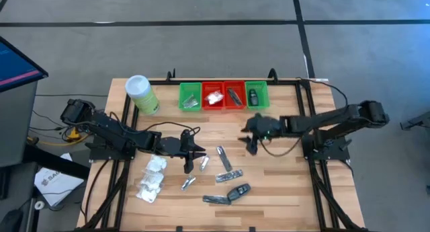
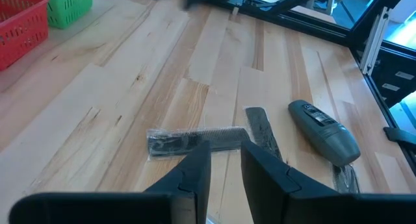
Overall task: Pick & Place Travel size toiletries
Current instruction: Put the black comb into the right red bin
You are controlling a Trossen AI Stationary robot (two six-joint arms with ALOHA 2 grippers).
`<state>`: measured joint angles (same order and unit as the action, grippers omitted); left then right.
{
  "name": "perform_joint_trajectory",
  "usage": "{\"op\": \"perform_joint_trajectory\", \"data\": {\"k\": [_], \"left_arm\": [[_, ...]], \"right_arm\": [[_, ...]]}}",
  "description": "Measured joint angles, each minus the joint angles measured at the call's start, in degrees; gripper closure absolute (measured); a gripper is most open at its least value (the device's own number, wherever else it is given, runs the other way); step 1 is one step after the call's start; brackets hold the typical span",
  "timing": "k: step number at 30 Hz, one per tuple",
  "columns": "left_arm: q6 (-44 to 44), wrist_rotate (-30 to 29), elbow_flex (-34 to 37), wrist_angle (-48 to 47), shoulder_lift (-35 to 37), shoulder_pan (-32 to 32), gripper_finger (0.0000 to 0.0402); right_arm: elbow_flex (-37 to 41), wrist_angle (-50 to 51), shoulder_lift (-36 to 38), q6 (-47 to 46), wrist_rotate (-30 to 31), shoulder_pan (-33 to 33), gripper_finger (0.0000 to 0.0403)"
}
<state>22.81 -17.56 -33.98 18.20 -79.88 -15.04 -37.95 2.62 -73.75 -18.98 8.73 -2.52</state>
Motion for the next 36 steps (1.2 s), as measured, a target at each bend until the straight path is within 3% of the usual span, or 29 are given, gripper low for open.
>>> {"op": "perform_joint_trajectory", "data": {"k": [14, 24, 36], "left_arm": [[0.1, 0.0, 0.0, 0.3, 0.0, 0.0, 0.0326], [0.1, 0.0, 0.0, 0.4, 0.0, 0.0, 0.0326], [0.2, 0.0, 0.0, 0.9, 0.0, 0.0, 0.0326]], "right_arm": [[0.0, -7.4, -14.3, -1.2, -1.5, -16.8, 0.0224], [0.0, -9.4, -20.2, -4.6, -1.6, -20.5, 0.0224], [0.0, -12.2, -21.2, -3.1, -1.4, -21.4, 0.0213]]}}
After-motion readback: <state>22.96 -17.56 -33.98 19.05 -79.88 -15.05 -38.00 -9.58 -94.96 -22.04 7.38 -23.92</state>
